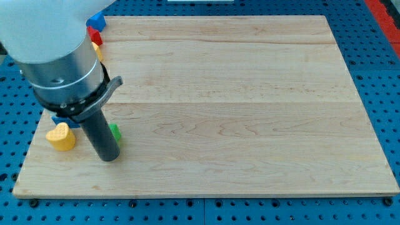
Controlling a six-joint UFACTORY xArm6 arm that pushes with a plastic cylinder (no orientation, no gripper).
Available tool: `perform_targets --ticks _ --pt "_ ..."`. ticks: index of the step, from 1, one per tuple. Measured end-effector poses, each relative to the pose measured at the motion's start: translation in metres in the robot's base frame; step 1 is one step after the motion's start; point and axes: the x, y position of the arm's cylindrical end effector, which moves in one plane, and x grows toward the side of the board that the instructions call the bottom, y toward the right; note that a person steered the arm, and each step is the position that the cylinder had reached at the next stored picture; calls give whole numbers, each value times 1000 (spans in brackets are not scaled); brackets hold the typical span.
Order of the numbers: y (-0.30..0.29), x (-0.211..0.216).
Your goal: Move the green star up and a bit to the left
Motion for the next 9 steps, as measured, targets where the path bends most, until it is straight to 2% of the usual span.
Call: perform_targets --ticks 1,2,3,4,5,6,7,8,9 --pt "18 34" --pt "-31 32" --pt "-32 -3" --pt "-27 -5" --pt "-28 19" --pt "-31 -2" --pt "-26 -47" --pt "-14 -67" --pt "-13 -46"
